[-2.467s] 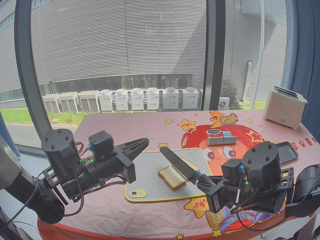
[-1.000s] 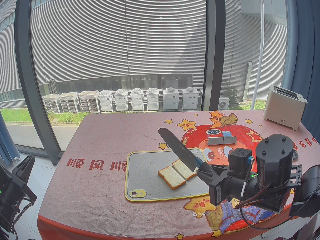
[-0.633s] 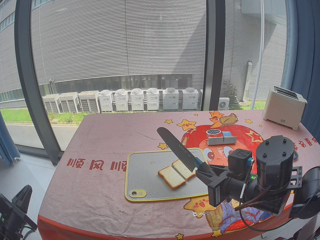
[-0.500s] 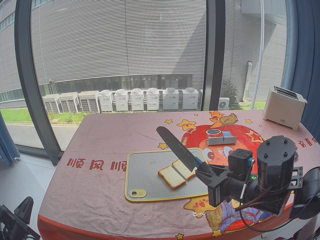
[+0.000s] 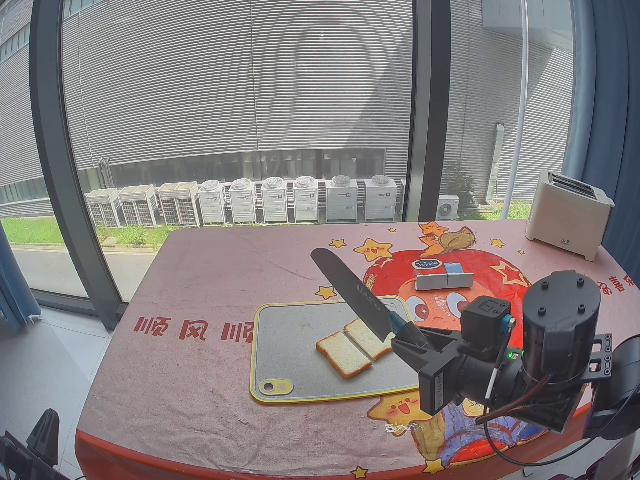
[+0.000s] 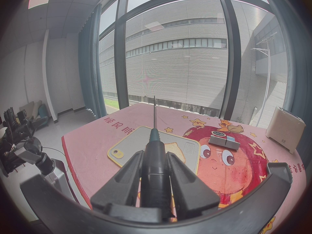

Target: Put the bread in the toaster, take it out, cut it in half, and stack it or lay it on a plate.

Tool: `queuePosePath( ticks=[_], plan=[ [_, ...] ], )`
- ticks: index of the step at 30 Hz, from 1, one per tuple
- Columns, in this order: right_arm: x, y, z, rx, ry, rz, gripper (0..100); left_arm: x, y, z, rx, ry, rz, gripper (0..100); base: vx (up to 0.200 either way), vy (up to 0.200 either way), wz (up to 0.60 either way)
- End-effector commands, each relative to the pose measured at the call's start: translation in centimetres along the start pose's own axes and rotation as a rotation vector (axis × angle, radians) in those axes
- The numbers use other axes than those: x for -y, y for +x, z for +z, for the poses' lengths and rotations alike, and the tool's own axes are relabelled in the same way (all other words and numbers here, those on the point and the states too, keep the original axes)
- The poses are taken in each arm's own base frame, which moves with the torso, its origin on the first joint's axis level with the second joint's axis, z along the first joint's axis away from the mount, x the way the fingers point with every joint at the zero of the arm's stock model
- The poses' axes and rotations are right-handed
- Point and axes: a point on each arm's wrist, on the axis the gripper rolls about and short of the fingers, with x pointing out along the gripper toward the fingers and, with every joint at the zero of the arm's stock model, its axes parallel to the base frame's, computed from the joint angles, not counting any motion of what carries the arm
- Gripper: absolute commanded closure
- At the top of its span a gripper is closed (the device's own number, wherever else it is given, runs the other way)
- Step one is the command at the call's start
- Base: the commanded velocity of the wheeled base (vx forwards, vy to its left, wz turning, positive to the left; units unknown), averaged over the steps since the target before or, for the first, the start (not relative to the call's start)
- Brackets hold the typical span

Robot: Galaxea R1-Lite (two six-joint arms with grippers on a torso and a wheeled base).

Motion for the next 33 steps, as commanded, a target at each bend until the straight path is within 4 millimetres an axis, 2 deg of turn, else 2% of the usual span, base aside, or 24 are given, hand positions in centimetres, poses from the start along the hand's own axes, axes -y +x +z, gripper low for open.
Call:
queuePosePath(
  ticks=[1,19,33],
  plan=[
    [0.0,-0.1,0.1,0.006,0.003,0.001,100,0.0,-0.1,-0.5,0.007,0.000,0.001,100,0.000,0.000,0.00],
    [0.0,-1.5,-1.7,0.012,0.021,-0.003,100,0.0,-0.1,-0.5,0.007,0.000,0.001,100,0.000,0.000,0.00],
    [1.0,-2.1,-1.3,0.045,0.044,-0.043,100,0.0,-0.1,-0.6,0.006,0.000,0.000,100,0.000,0.000,0.00]
  ],
)
